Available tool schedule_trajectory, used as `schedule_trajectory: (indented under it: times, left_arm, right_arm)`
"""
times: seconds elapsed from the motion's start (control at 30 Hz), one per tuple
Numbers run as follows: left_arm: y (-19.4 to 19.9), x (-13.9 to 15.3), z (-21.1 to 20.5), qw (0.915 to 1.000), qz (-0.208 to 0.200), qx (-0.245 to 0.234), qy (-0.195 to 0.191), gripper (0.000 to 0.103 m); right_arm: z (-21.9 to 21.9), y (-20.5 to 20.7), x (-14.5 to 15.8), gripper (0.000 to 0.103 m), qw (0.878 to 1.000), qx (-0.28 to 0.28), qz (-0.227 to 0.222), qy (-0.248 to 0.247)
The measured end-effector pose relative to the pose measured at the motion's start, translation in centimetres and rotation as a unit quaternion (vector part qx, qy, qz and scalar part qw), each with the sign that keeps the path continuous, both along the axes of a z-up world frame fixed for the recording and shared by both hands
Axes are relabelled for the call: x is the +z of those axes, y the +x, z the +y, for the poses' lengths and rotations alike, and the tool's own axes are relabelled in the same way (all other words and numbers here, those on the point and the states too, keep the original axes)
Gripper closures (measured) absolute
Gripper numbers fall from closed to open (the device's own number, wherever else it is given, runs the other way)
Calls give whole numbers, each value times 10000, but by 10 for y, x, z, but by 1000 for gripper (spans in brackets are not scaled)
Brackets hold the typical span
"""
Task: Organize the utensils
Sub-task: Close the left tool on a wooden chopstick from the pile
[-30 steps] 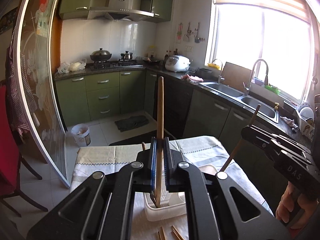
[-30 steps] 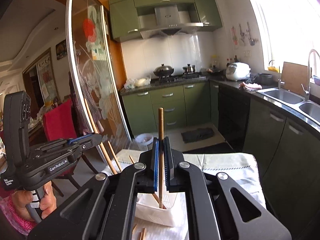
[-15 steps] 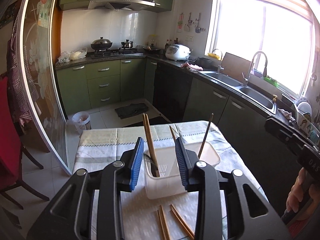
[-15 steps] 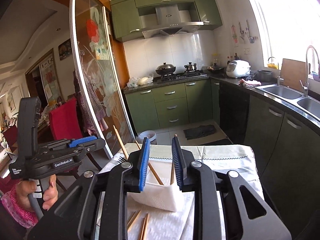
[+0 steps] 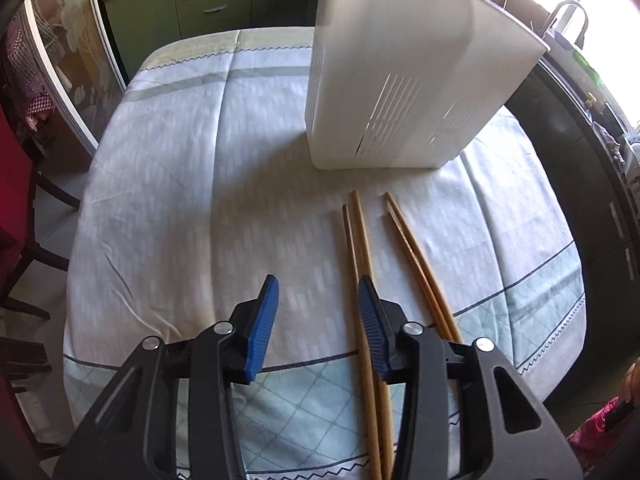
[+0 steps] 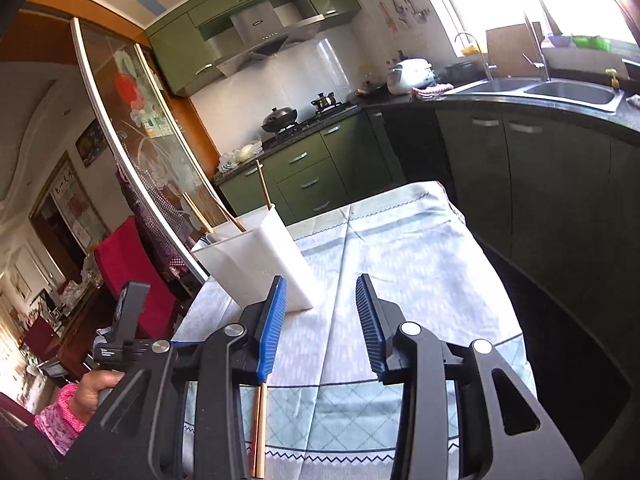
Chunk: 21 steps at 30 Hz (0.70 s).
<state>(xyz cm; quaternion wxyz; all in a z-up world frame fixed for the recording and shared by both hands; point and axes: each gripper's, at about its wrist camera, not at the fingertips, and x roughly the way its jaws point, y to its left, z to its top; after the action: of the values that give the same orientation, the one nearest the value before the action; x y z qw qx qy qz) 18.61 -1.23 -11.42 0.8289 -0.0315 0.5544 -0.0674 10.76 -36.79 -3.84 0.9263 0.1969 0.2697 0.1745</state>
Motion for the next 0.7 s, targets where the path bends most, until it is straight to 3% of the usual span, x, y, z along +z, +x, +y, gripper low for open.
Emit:
schedule_trajectory:
  times: [0.33, 0.47, 0.7]
  left_arm:
    - [14, -15, -13, 9998, 142, -92, 80, 66]
    - [15, -18, -18, 9994, 206, -157, 232, 74]
    - [10, -19, -32, 9980, 81, -193, 591, 76]
  right_arm:
    - [0, 11, -19, 66, 9993, 130, 317, 141]
    - [2, 15, -20, 66, 9989, 166, 382, 191]
    - [3, 18, -24, 65, 9984, 183, 476, 243]
